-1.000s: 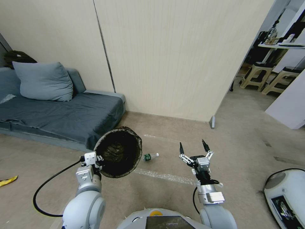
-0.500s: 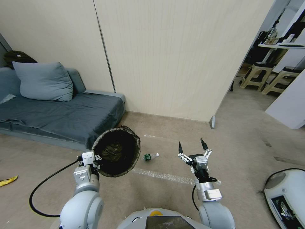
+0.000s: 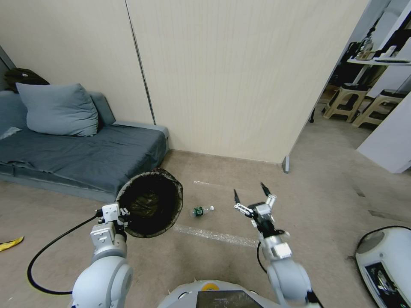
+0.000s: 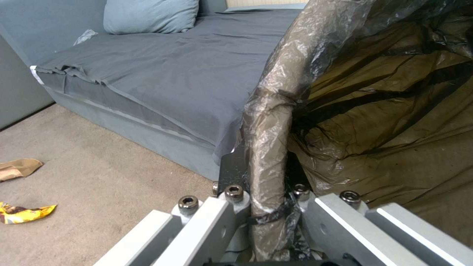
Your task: Pick up the trash bin, then pick up the garbage from the floor and place it into the trash bin.
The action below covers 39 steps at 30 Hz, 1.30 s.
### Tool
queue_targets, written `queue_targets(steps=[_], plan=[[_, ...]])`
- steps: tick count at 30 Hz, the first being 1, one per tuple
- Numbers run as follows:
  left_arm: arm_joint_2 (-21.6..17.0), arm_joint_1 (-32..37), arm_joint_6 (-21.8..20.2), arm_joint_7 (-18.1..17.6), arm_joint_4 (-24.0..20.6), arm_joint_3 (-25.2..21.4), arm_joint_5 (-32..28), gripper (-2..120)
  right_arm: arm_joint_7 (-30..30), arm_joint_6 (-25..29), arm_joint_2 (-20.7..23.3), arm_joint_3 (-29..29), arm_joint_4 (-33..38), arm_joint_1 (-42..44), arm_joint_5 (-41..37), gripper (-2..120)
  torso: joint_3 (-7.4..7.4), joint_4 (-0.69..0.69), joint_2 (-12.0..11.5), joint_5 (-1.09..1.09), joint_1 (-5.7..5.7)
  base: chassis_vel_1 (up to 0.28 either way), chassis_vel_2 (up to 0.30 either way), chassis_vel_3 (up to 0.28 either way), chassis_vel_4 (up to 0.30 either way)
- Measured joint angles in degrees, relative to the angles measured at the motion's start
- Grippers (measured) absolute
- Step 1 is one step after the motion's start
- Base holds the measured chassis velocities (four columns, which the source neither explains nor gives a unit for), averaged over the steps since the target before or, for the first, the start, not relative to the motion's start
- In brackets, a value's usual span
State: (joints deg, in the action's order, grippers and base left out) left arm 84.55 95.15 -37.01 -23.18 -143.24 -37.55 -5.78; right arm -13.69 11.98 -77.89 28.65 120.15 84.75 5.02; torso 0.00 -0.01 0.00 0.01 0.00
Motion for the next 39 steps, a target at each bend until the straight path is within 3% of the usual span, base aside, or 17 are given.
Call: queue_targets(steps=[5, 7, 9, 11, 13, 15, 19, 27, 33, 35, 39], plan=[[0.5, 0.1, 0.2, 0.0, 0.0, 0.1, 0.4, 0, -0.9, -0.3, 1.8, -1.0, -1.8, -1.9, -0.4, 100, 0.0, -0.03, 0.0, -0.01, 0.0, 0.0, 0.0, 0.0, 0.0], [0.7, 0.1, 0.3, 0.0, 0.0, 0.1, 0.5, 0, -2.7, -0.9, 5.9, -3.4, -5.6, -6.1, -1.2, 100, 0.0, 0.01, 0.0, 0.0, 0.0, 0.0, 0.0, 0.0, 0.0], [0.7, 0.1, 0.4, 0.0, 0.0, 0.1, 0.6, 0, -3.3, -1.1, 7.0, -4.1, -6.6, -7.3, -1.4, 100, 0.0, 0.02, 0.0, 0.0, 0.0, 0.0, 0.0, 0.0, 0.0], [1.0, 0.1, 0.6, 0.0, 0.0, 0.3, 0.8, 0, -5.6, -2.0, 12.5, -7.4, -11.7, -12.8, -2.3, 100, 0.0, 0.02, 0.0, 0.0, 0.0, 0.0, 0.0, 0.0, 0.0], [1.0, 0.1, 0.6, 0.0, 0.0, 0.4, 0.9, 0, -6.3, -2.3, 14.0, -8.4, -13.2, -14.5, -2.6, 100, 0.0, 0.02, 0.0, 0.0, 0.0, 0.0, 0.0, 0.0, 0.0], [1.2, 0.1, 0.6, 0.0, 0.0, 0.6, 1.1, 0, -8.4, -3.1, 18.7, -11.2, -17.6, -19.3, -3.5, 100, 0.0, 0.02, 0.0, 0.01, 0.0, 0.0, 0.0, 0.0, 0.0], [1.5, 0.2, 0.7, 0.0, 0.0, 0.7, 1.4, 0, -9.9, -3.6, 22.0, -13.1, -20.7, -22.7, -4.1, 100, 0.0, 0.01, 0.0, -0.01, 0.0, 0.0, 0.0, 0.0, 0.0], [1.9, 0.3, 0.9, 0.0, 0.0, 0.8, 1.8, 0, -10.7, -3.7, 22.4, -13.6, -21.4, -23.2, -4.2, 100, 0.0, 0.0, 0.0, -0.01, 0.0, 0.0, 0.0, 0.0, 0.0], [2.1, 0.5, 1.0, 0.0, 0.0, 1.1, 2.2, 0, -17.1, -2.7, 22.6, -14.5, -24.0, -25.0, -4.0, 100, 0.0, 0.01, 0.0, -0.01, 0.0, 0.0, 0.0, 0.0, 0.0], [2.3, 0.6, 1.1, 0.0, 0.0, 1.1, 2.4, 0, -23.2, -1.6, 22.8, -15.4, -26.3, -26.7, -3.7, 100, 0.0, 0.02, 0.0, 0.0, 0.0, 0.0, 0.0, 0.0, 0.0], [2.5, 0.7, 1.3, 0.0, 0.0, 1.2, 2.7, 0, -29.1, -0.6, 22.9, -16.3, -28.7, -28.3, -3.4, 100, 0.0, 0.01, 0.0, 0.0, 0.0, 0.0, 0.0, 0.0, 0.0]])
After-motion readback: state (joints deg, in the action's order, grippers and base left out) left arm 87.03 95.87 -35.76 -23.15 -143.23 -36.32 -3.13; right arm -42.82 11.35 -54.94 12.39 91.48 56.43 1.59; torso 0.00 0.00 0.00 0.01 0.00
